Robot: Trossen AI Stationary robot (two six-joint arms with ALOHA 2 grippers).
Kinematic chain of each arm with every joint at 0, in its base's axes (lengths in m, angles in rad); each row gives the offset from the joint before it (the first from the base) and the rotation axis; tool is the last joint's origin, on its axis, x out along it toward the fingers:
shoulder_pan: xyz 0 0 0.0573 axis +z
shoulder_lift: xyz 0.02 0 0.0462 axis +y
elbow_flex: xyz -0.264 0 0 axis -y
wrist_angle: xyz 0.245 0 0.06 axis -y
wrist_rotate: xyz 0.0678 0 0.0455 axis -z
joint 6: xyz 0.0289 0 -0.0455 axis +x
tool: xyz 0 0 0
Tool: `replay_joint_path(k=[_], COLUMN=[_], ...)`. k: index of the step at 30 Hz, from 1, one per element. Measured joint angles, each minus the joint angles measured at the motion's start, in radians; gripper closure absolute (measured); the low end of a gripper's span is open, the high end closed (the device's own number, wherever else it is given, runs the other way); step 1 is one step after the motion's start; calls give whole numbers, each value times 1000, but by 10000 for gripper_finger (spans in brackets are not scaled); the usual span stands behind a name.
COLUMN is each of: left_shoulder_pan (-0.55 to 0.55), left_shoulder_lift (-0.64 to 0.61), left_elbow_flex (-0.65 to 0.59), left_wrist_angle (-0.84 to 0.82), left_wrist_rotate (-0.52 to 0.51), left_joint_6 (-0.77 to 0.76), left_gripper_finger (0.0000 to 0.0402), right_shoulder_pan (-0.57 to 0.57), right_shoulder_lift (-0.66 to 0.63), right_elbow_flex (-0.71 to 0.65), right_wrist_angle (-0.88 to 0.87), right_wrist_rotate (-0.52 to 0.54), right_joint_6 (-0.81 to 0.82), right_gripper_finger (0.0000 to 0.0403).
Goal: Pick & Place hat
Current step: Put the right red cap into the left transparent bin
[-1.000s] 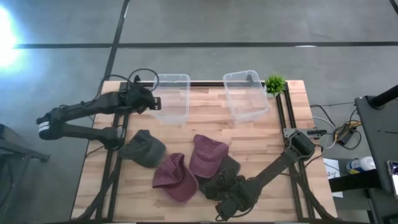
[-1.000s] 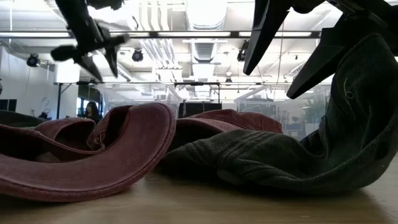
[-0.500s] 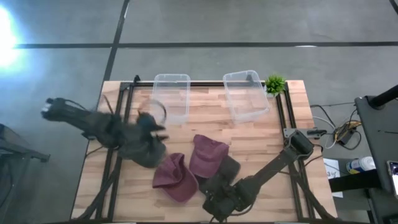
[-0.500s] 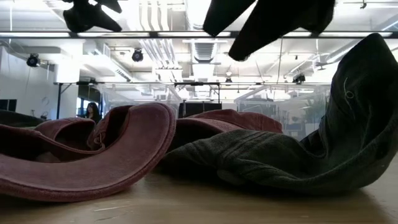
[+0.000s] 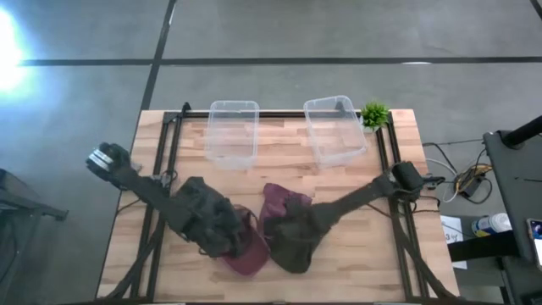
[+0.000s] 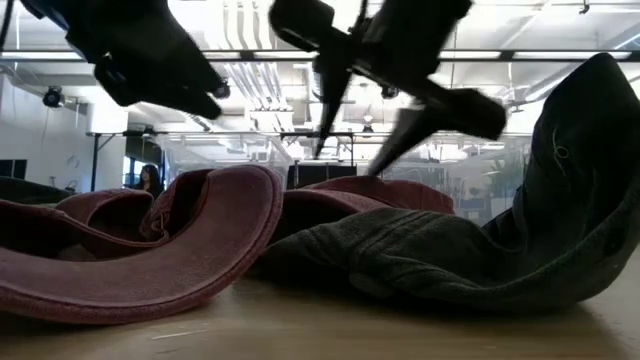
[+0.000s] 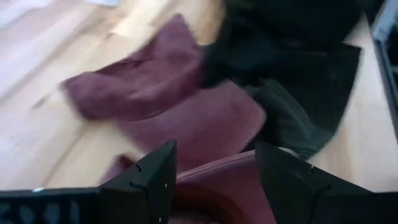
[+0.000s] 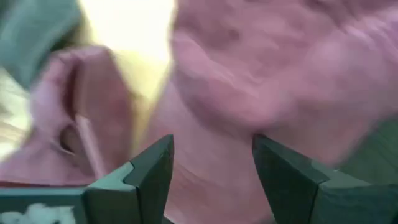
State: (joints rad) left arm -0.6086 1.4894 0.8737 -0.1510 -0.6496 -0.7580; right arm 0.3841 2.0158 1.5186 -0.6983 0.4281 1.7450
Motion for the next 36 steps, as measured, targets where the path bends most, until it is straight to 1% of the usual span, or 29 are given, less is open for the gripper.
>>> replay_joint_path(k=[3, 5, 7, 9, 11, 13, 15, 17, 22, 24, 27, 30, 32, 36], left_shoulder_pan=[1, 1, 0, 0, 1, 1, -1, -9, -9, -7, -6, -6, -5, 20], left_shoulder_lift=[63, 97, 134, 174, 212, 239, 255, 257, 245, 233, 217, 210, 219, 264], left_elbow_flex=[53, 88, 111, 123, 125, 125, 123, 122, 130, 143, 176, 223, 253, 278], left_wrist_angle=[-6, 5, 3, 5, -3, -23, -70, -112, -114, -111, -111, -108, -75, 32], left_wrist_rotate=[14, 23, 33, 51, 96, 156, 203, 216, 214, 210, 199, 188, 178, 201], left_joint_6=[39, 42, 41, 43, 31, -11, -73, -129, -191, -195, -194, -190, -186, -203], left_gripper_finger=[191, 191, 191, 191, 191, 191, 191, 191, 191, 191, 191, 191, 191, 191], right_shoulder_pan=[-19, -19, -24, -39, -60, -75, -78, -71, -29, 3, 59, 86, 91, 92], right_shoulder_lift=[-11, -32, -50, -49, -40, -34, -36, -40, -84, -92, -122, -165, -190, -253], right_elbow_flex=[-2, -3, -3, -24, -61, -91, -115, -145, -206, -223, -254, -289, -312, -326], right_wrist_angle=[-29, -96, -183, -216, -187, -143, -126, -131, -137, -169, -246, -319, -350, -325], right_wrist_rotate=[75, 159, 185, 143, 44, -49, -104, -144, -231, -217, -132, -102, -91, -67], right_joint_6=[23, 88, 149, 149, 77, 5, -14, 25, 132, 213, 387, 495, 512, 472], right_gripper_finger=[188, 188, 188, 188, 188, 188, 188, 188, 188, 188, 188, 188, 188, 188])
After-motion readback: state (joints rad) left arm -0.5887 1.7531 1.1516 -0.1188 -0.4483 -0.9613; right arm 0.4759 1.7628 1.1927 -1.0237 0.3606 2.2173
